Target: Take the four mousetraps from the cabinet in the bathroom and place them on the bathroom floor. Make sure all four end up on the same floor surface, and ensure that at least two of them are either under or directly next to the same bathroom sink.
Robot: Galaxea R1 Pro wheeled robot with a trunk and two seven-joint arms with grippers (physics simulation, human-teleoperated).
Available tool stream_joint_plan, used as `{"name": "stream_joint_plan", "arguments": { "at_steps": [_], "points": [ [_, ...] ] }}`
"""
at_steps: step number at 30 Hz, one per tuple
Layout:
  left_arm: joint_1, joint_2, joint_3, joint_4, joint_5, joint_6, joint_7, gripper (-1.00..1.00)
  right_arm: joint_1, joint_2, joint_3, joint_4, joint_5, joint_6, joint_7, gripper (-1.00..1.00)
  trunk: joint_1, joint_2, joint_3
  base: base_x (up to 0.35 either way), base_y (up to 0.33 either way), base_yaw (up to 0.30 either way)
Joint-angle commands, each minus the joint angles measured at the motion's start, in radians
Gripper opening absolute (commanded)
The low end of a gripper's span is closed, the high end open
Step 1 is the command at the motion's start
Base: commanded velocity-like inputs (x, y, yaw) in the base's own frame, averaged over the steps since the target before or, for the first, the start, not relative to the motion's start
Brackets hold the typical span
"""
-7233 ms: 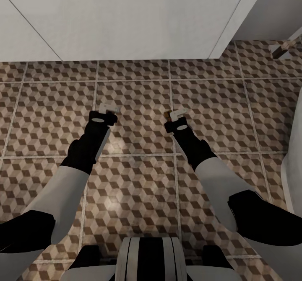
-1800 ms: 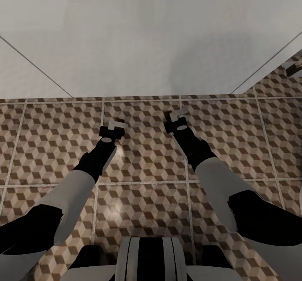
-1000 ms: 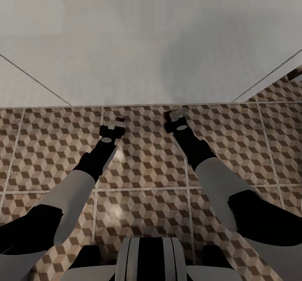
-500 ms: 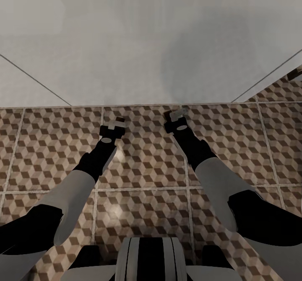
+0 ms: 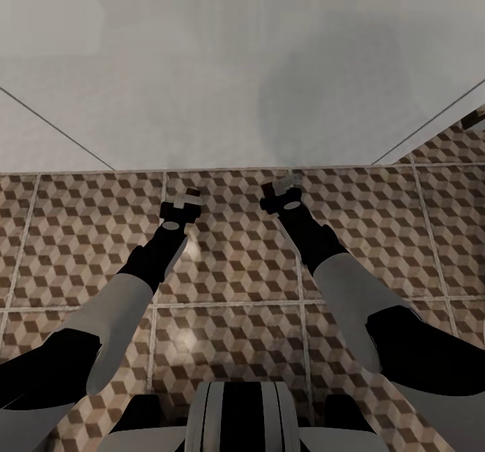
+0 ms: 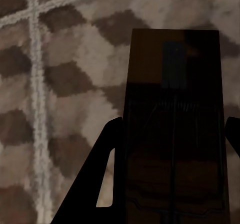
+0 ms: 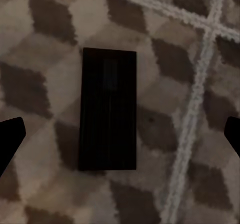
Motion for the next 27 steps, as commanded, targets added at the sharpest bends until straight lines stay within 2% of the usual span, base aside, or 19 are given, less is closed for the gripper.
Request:
{"name": "stream_joint_plan", "arguments": {
  "at_steps": [1, 13, 14, 27],
  "points": [
    [0.000, 0.000, -0.004, -0.001, -0.012, 0.009, 0.007, -1.00, 0.000, 0.000, 0.003, -0.001, 0.007, 0.008, -0.003, 1.00, 0.000, 0.000, 0.000, 0.000, 0.000, 0.000],
    [0.000, 0.000, -0.004, 0.013, -0.013, 0.009, 0.009, -1.00, 0.000, 0.000, 0.002, -0.002, 0.007, 0.006, -0.003, 1.00, 0.000, 0.000, 0.000, 0.000, 0.000, 0.000],
    [0.000, 0.000, -0.004, 0.016, -0.013, 0.009, 0.010, 1.00, 0.000, 0.000, 0.002, -0.002, 0.007, 0.006, -0.003, 1.00, 0.000, 0.000, 0.000, 0.000, 0.000, 0.000],
    [0.000, 0.000, -0.004, 0.029, -0.015, 0.009, 0.010, 1.00, 0.000, 0.000, 0.002, -0.001, 0.007, 0.006, -0.003, 1.00, 0.000, 0.000, 0.000, 0.000, 0.000, 0.000]
  ]
}}
